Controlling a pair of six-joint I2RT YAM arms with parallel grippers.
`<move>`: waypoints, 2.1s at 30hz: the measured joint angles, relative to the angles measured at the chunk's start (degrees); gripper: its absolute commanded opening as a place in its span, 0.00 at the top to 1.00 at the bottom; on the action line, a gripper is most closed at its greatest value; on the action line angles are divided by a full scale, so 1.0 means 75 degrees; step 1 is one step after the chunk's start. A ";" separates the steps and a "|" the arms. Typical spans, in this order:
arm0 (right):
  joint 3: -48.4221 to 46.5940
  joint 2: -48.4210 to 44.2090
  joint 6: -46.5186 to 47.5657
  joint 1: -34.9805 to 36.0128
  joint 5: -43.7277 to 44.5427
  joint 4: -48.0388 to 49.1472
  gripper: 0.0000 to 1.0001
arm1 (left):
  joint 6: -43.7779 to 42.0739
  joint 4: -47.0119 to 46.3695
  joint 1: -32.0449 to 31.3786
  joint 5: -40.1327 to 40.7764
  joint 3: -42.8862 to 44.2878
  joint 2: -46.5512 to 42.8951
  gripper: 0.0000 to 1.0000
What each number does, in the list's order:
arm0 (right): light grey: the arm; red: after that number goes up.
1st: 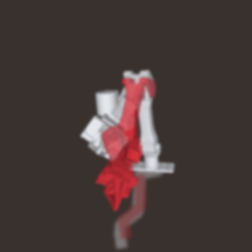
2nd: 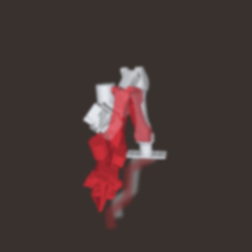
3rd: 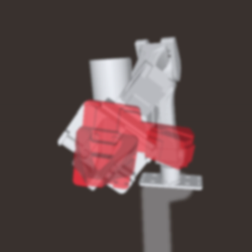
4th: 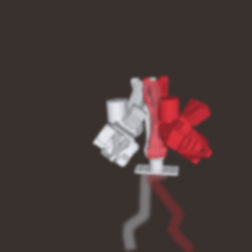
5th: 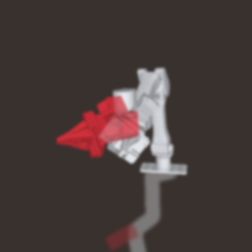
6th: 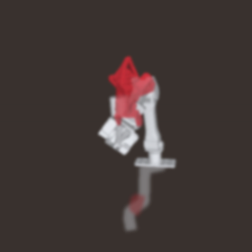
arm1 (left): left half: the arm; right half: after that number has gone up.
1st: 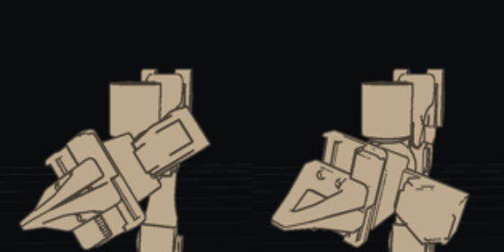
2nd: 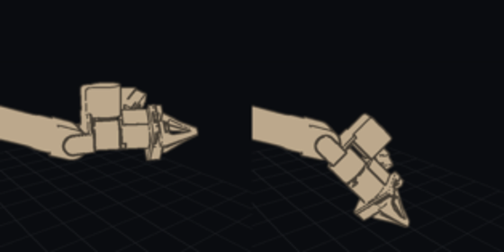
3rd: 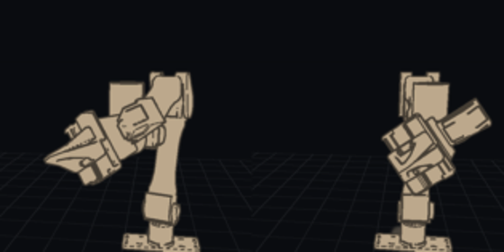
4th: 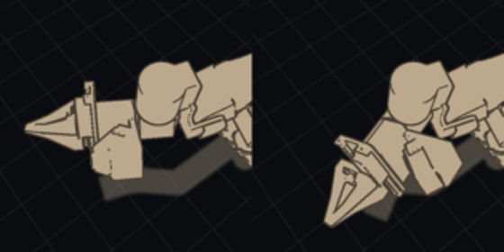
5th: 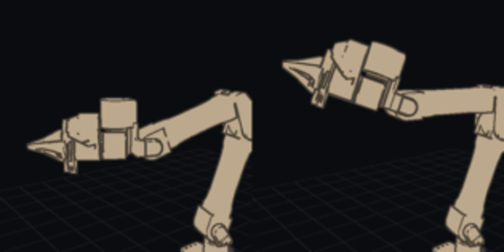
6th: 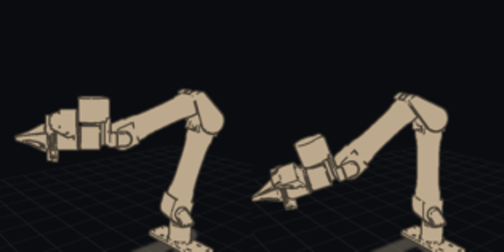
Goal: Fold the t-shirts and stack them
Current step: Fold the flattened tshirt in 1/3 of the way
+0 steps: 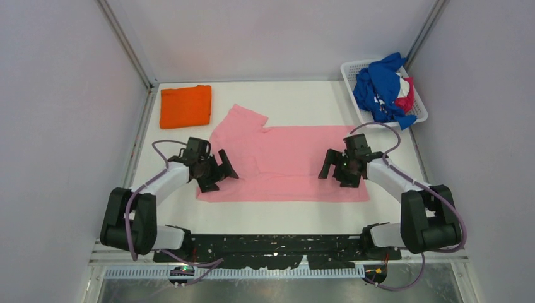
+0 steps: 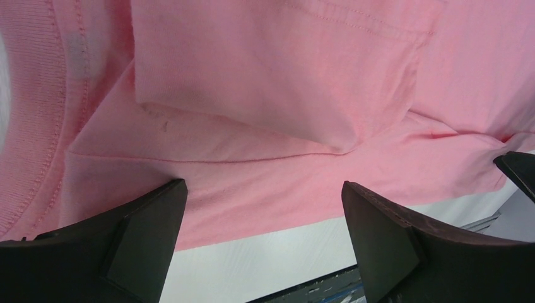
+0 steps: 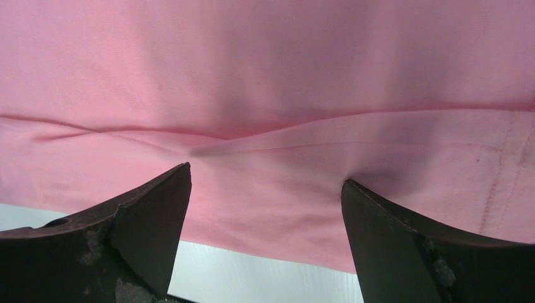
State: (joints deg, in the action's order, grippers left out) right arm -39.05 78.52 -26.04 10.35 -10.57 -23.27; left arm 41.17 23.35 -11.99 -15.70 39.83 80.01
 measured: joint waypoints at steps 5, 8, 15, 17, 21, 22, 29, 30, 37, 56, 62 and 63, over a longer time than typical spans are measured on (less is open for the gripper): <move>0.0341 -0.0647 -0.0082 0.0341 0.0105 -0.1204 0.05 | 0.0283 0.0210 -0.0379 0.0201 -0.0906 -0.1224 0.01; 0.0510 -0.0927 -0.0184 0.0568 0.0143 -0.1658 0.05 | 0.0504 0.0498 -0.0507 0.0364 -0.1335 -0.1988 0.01; 0.0828 -0.1676 -0.0326 0.1084 0.0137 -0.2702 0.05 | 0.0822 0.1378 -0.0557 0.0434 -0.2002 -0.3544 0.01; 0.0799 -0.2005 -0.0154 0.1230 0.0108 -0.2815 0.05 | 0.0822 0.1614 -0.0557 0.0437 -0.2005 -0.3698 0.01; 0.0522 -0.2725 0.0111 0.1612 -0.0111 -0.2139 0.05 | 0.0772 0.1807 -0.0557 0.0437 -0.1950 -0.3800 0.01; 0.0484 -0.2885 0.0128 0.1781 -0.0195 -0.1673 0.05 | 0.0740 0.1813 -0.0557 0.0437 -0.1909 -0.3800 0.01; -0.0198 -0.1425 0.0122 0.3296 -0.0927 0.1795 0.04 | 0.0621 0.1486 -0.0557 0.0353 -0.1714 -0.3815 0.01; -0.0434 -0.0991 0.0131 0.3480 -0.0965 0.2052 0.05 | 0.0618 0.1448 -0.0557 0.0350 -0.1714 -0.3821 0.01; -0.3013 0.2436 0.0286 0.4485 -0.1172 0.2891 0.25 | 0.0592 0.1087 -0.0557 0.0358 -0.1877 -0.3821 0.01; -0.4978 0.4972 0.0586 0.5097 -0.1096 0.1492 0.52 | 0.0600 0.1099 -0.0557 0.0577 -0.2145 -0.3893 0.01; -0.4980 0.4989 0.0673 0.5272 -0.1052 0.1364 0.62 | 0.0600 0.1148 -0.0557 0.0635 -0.2145 -0.3946 0.01; -0.4980 0.4989 0.0688 0.5310 -0.1035 0.1341 0.63 | 0.0600 0.1154 -0.0557 0.0641 -0.2145 -0.3949 0.01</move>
State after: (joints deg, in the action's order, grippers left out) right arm -76.40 115.94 -20.88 50.17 -18.33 -13.21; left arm 45.67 32.01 -16.16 -10.90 23.75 50.39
